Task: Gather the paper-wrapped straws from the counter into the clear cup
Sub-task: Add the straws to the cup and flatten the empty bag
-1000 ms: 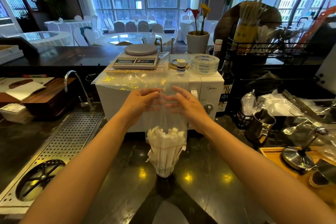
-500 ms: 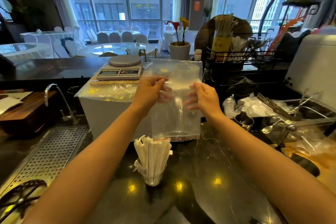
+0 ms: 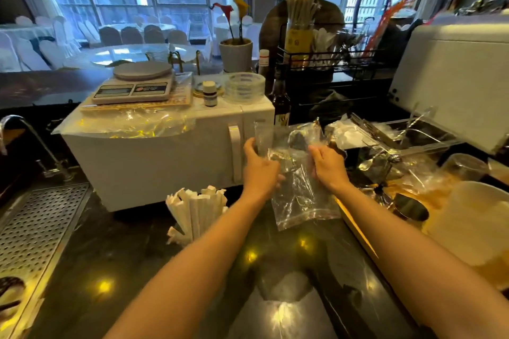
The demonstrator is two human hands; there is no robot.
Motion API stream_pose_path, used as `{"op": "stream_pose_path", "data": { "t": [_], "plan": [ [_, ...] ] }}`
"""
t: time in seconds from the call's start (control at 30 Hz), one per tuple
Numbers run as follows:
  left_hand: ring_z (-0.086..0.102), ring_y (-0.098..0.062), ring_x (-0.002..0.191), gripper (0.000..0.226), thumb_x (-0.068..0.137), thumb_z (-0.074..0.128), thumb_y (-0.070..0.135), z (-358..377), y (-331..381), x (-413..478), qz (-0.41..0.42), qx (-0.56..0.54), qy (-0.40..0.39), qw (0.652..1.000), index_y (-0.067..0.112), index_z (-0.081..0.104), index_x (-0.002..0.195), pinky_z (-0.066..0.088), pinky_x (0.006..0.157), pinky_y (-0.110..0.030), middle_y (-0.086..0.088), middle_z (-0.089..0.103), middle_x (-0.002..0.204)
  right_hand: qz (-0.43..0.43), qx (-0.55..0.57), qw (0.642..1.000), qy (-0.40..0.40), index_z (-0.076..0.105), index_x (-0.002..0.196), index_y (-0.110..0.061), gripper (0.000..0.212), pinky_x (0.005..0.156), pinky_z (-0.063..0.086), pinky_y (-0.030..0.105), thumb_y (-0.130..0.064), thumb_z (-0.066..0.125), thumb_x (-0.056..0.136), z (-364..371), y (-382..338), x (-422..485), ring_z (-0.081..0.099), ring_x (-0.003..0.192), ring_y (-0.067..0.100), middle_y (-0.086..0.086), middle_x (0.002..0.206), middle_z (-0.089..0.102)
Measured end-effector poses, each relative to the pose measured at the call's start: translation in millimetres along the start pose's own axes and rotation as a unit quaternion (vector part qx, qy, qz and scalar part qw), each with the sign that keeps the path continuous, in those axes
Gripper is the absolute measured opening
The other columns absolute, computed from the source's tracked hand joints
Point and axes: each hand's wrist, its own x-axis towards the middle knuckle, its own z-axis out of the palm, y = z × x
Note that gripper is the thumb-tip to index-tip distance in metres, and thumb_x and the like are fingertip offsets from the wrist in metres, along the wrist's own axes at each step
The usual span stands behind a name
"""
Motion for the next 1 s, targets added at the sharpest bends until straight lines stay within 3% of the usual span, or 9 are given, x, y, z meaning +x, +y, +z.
{"op": "stream_pose_path", "data": {
  "t": [0.1,0.17,0.3,0.4,0.53,0.67,0.77,0.87,1.0],
  "plan": [
    [0.056,-0.02,0.059,0.076,0.088,0.047,0.004,10.7,-42.9,-9.7,-0.016,0.052,0.013,0.998,0.038,0.006,0.142,0.045,0.04,-0.016,-0.007,0.057,0.078,0.037,-0.047,0.998,-0.035,0.04,0.056,-0.012,0.042,0.062,0.032,0.038,-0.025,0.04,0.096,6.9,31.2,-8.6,0.05,0.069,0.029,0.017,0.068,0.05],
    [0.054,-0.025,0.069,0.064,0.09,0.043,0.002,12.5,-67.0,-14.6,-0.049,0.082,0.001,0.995,0.033,0.02,0.142,0.051,0.052,-0.022,-0.009,0.053,0.076,0.062,-0.073,0.994,-0.06,0.041,0.061,-0.01,0.037,0.059,0.027,0.034,-0.027,0.045,0.094,13.6,49.6,-15.7,0.047,0.069,0.025,0.014,0.07,0.05],
    [0.063,-0.031,0.094,0.038,0.091,0.045,0.001,14.4,-100.8,-20.0,-0.111,0.165,-0.012,0.98,0.008,0.051,0.127,0.053,0.081,-0.034,-0.018,0.063,0.116,0.085,-0.102,0.986,-0.097,0.039,0.079,-0.011,0.024,0.059,0.031,0.032,-0.028,0.052,0.09,27.2,79.7,-29.6,0.047,0.071,0.023,0.008,0.073,0.05],
    [0.06,-0.033,0.104,0.039,0.09,0.043,-0.003,14.6,-115.0,-22.2,-0.118,0.196,-0.011,0.973,0.002,0.049,0.128,0.05,0.082,-0.028,-0.018,0.06,0.121,0.074,-0.108,0.986,-0.104,0.034,0.083,-0.013,0.025,0.061,0.033,0.034,-0.024,0.055,0.088,36.2,93.0,-37.9,0.046,0.069,0.023,0.001,0.068,0.045],
    [0.059,-0.033,0.104,0.038,0.089,0.041,-0.003,11.6,-127.0,-17.7,-0.093,0.292,-0.039,0.951,0.002,0.052,0.125,0.044,0.089,-0.032,-0.019,0.059,0.116,0.067,-0.132,0.979,-0.141,0.034,0.084,-0.013,0.023,0.069,0.044,0.046,-0.023,0.053,0.089,47.7,101.6,-38.0,0.056,0.079,0.033,0.017,0.085,0.059],
    [0.044,-0.03,0.12,0.043,0.091,0.045,0.012,8.4,-140.7,-11.7,-0.078,0.384,-0.086,0.916,0.002,0.039,0.133,0.036,0.101,-0.033,-0.015,0.043,0.133,0.044,-0.123,0.978,-0.161,0.046,0.082,-0.009,0.016,0.068,0.043,0.043,-0.02,0.055,0.089,58.3,106.8,-32.1,0.057,0.081,0.034,0.021,0.088,0.063],
    [0.031,-0.03,0.13,0.053,0.09,0.045,0.029,7.3,-150.0,-7.6,-0.058,0.489,-0.107,0.864,0.004,0.031,0.135,0.031,0.105,-0.04,-0.012,0.03,0.146,0.029,-0.141,0.974,-0.174,0.058,0.092,-0.001,0.019,0.073,0.042,0.04,-0.02,0.052,0.09,63.4,110.5,-23.0,0.057,0.091,0.034,0.022,0.096,0.064],
    [-0.004,-0.028,0.144,0.071,0.091,0.037,0.045,8.5,-156.0,-4.3,-0.075,0.549,-0.135,0.821,0.01,0.009,0.145,0.007,0.116,-0.046,-0.014,-0.006,0.156,-0.004,-0.194,0.962,-0.192,0.061,0.103,0.0,0.026,0.086,0.041,0.043,-0.017,0.044,0.093,65.2,114.9,-17.6,0.053,0.103,0.035,0.022,0.109,0.058],
    [-0.018,-0.027,0.142,0.07,0.09,0.033,0.049,17.6,-159.7,-5.6,-0.021,0.572,-0.108,0.813,0.014,0.008,0.145,-0.006,0.114,-0.052,-0.013,-0.018,0.155,-0.03,-0.208,0.962,-0.172,0.054,0.115,-0.004,0.031,0.091,0.04,0.037,-0.021,0.04,0.094,69.4,112.8,-26.9,0.047,0.113,0.031,0.018,0.123,0.052]
  ]
}}
